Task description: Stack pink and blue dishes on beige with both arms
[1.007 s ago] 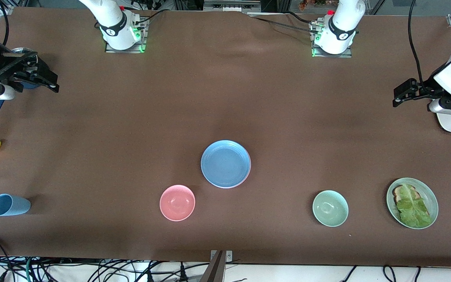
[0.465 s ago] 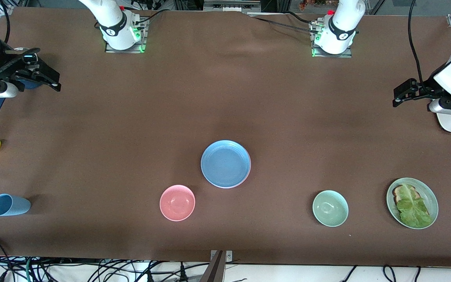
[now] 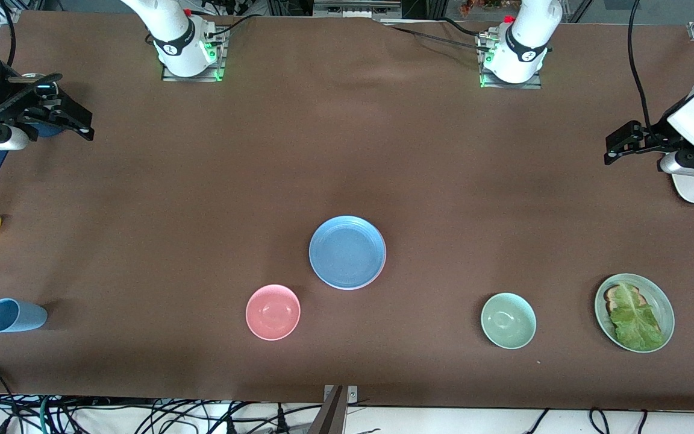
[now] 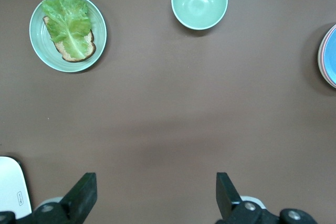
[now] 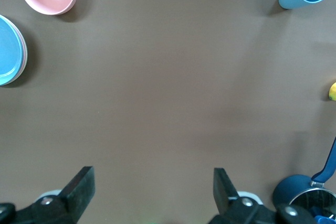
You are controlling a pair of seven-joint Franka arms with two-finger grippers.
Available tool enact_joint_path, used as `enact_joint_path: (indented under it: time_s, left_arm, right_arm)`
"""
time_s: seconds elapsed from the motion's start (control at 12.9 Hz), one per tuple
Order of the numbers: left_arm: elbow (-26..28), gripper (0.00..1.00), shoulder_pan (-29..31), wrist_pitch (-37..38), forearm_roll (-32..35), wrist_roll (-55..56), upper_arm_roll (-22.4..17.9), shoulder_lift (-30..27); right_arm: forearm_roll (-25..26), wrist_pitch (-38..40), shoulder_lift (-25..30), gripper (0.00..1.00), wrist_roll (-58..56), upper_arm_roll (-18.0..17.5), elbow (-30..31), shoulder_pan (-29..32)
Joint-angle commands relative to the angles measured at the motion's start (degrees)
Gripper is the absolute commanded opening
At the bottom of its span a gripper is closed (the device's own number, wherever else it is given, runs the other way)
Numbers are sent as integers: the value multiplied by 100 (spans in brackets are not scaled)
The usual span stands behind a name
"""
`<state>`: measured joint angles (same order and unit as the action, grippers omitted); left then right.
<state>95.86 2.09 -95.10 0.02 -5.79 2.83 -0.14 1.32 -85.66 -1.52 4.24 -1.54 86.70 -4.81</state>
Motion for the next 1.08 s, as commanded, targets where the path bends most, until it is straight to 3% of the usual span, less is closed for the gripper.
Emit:
enact_joint_path:
  time_s: [0.0, 1.01]
  left_arm:
    - [30, 100, -33, -17, -72, -98, -28, -30]
    - [30, 100, -33, -17, -72, -98, -28, -30]
  right_arm:
    - [87, 85, -32, 100, -28, -5, -135, -11]
    - [52, 155, -67, 100, -37, 22, -118, 24]
